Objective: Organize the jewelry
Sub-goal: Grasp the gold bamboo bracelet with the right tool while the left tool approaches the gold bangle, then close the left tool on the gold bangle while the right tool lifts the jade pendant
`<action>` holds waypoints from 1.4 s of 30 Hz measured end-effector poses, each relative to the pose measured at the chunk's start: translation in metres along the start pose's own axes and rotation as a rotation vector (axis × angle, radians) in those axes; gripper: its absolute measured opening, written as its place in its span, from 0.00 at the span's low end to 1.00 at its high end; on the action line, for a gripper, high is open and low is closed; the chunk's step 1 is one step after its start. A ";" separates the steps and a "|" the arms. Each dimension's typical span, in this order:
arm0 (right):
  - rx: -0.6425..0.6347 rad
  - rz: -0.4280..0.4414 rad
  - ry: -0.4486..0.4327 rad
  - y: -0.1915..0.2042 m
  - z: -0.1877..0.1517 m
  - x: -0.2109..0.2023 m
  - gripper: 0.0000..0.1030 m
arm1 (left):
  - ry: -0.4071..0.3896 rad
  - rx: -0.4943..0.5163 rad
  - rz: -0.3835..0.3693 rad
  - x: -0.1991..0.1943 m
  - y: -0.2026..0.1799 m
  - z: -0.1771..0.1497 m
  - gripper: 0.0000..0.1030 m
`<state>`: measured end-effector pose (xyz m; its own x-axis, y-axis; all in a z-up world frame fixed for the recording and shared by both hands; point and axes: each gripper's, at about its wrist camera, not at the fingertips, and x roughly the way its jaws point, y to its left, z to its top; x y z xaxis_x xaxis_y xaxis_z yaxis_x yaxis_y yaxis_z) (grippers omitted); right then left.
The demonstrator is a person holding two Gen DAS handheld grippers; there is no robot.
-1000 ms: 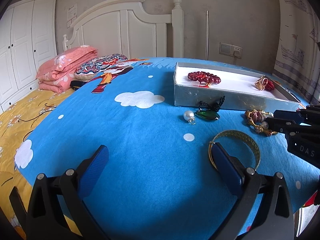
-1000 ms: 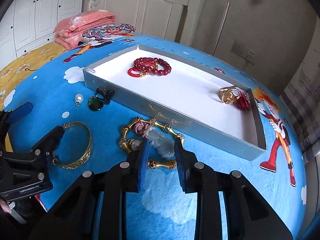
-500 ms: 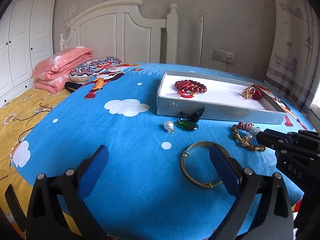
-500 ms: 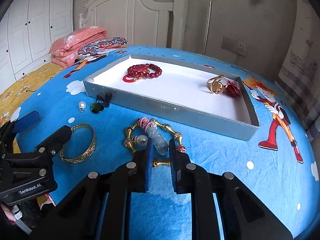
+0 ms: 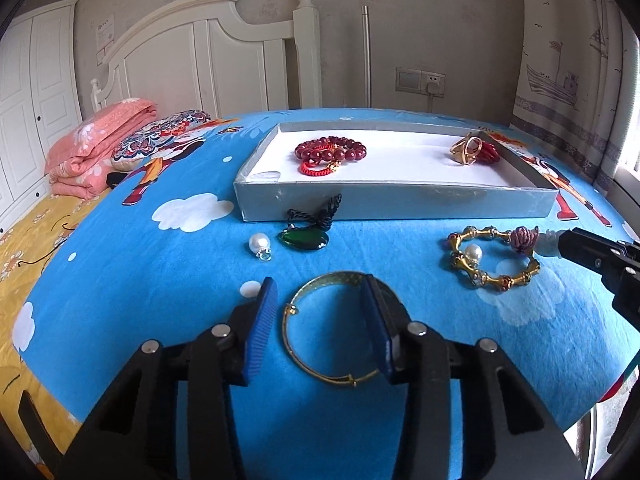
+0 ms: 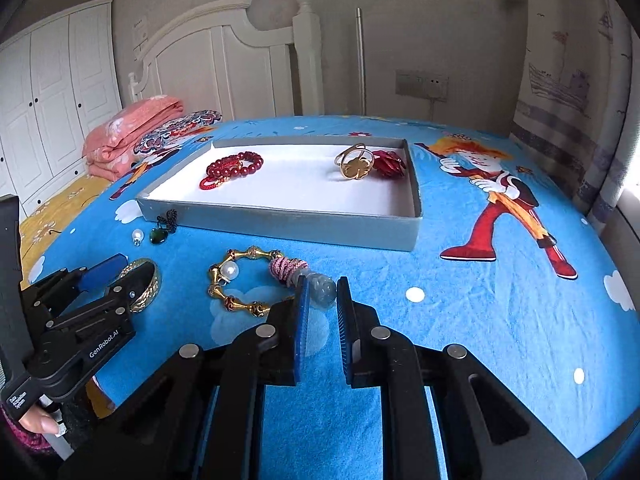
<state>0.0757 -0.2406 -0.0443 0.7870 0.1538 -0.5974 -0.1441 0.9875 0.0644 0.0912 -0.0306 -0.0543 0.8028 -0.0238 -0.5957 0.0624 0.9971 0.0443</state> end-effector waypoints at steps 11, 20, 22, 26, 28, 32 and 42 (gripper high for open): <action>0.058 -0.031 0.007 -0.029 -0.016 -0.014 0.14 | -0.008 0.007 -0.057 -0.004 -0.007 0.000 0.07; -0.009 0.001 -0.047 -0.008 -0.010 -0.037 0.10 | -0.049 0.018 -0.041 -0.019 -0.006 0.001 0.07; -0.018 -0.007 -0.029 -0.008 -0.012 -0.034 0.10 | -0.031 0.015 -0.032 -0.016 -0.004 -0.001 0.07; 0.005 -0.007 0.017 -0.016 -0.019 -0.025 0.12 | -0.005 -0.005 -0.017 -0.010 0.002 -0.003 0.07; 0.001 -0.006 0.028 -0.018 -0.022 -0.022 0.27 | -0.008 -0.011 -0.015 -0.011 0.003 -0.003 0.08; 0.029 0.028 0.023 -0.021 -0.023 -0.021 0.57 | -0.041 -0.006 -0.014 -0.017 0.001 -0.003 0.42; -0.075 -0.015 0.018 -0.016 -0.029 -0.005 0.20 | -0.056 0.038 -0.038 -0.024 -0.009 -0.007 0.73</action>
<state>0.0566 -0.2586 -0.0655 0.7787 0.1380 -0.6120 -0.1774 0.9841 -0.0038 0.0673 -0.0386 -0.0459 0.8315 -0.0669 -0.5515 0.1151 0.9919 0.0533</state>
